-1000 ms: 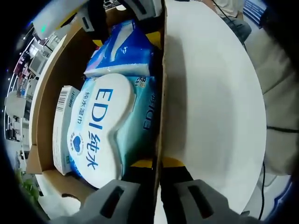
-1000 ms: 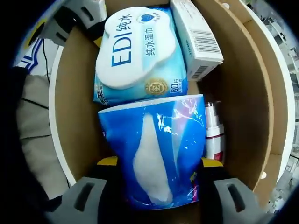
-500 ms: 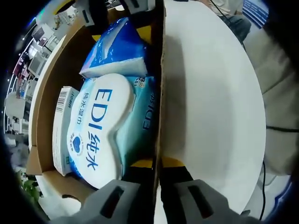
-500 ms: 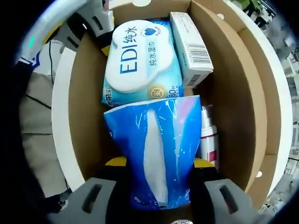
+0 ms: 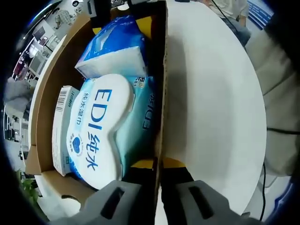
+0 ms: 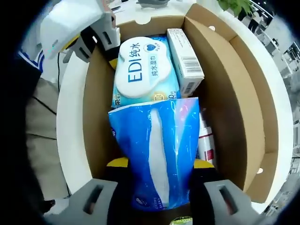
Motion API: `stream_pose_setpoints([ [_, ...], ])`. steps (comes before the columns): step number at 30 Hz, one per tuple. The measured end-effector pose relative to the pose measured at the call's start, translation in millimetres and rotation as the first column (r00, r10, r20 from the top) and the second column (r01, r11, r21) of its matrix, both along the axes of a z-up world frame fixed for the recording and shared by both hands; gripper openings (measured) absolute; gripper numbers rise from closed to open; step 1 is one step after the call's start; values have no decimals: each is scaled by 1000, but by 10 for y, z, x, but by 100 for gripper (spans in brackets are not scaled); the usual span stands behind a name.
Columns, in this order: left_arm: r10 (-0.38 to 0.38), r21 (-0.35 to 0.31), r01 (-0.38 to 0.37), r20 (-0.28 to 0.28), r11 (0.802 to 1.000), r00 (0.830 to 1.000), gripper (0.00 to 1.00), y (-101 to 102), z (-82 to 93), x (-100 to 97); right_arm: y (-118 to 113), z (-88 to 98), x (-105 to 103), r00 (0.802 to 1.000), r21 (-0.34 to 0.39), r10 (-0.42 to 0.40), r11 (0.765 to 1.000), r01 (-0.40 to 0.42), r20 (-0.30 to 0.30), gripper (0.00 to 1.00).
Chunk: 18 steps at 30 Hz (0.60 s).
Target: Operate the shoe box by opening the lid, removing the specified soft item, and placing it in the target area until the item is outside and the box remains undamaged.
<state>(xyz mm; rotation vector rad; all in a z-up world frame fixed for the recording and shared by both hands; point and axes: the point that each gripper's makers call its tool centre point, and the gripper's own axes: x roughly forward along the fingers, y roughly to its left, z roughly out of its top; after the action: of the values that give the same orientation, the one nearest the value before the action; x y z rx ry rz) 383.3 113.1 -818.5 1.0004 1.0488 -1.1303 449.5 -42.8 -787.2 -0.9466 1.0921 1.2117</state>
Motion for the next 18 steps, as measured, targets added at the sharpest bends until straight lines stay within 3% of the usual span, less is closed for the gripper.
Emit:
stream_pose_setpoints([
  [6, 0, 0, 0, 0, 1000, 1000, 1, -2, -4, 0, 38, 94, 14, 1000, 113, -18, 993, 19, -10, 44],
  [9, 1, 0, -1, -1, 1000, 1000, 1, -6, -1, -1, 100, 202, 61, 996, 174, -82, 981, 84, -21, 44],
  [18, 0, -2, 0, -3, 1000, 1000, 1, -3, 0, -1, 141, 322, 40, 995, 123, -82, 989, 88, -53, 45],
])
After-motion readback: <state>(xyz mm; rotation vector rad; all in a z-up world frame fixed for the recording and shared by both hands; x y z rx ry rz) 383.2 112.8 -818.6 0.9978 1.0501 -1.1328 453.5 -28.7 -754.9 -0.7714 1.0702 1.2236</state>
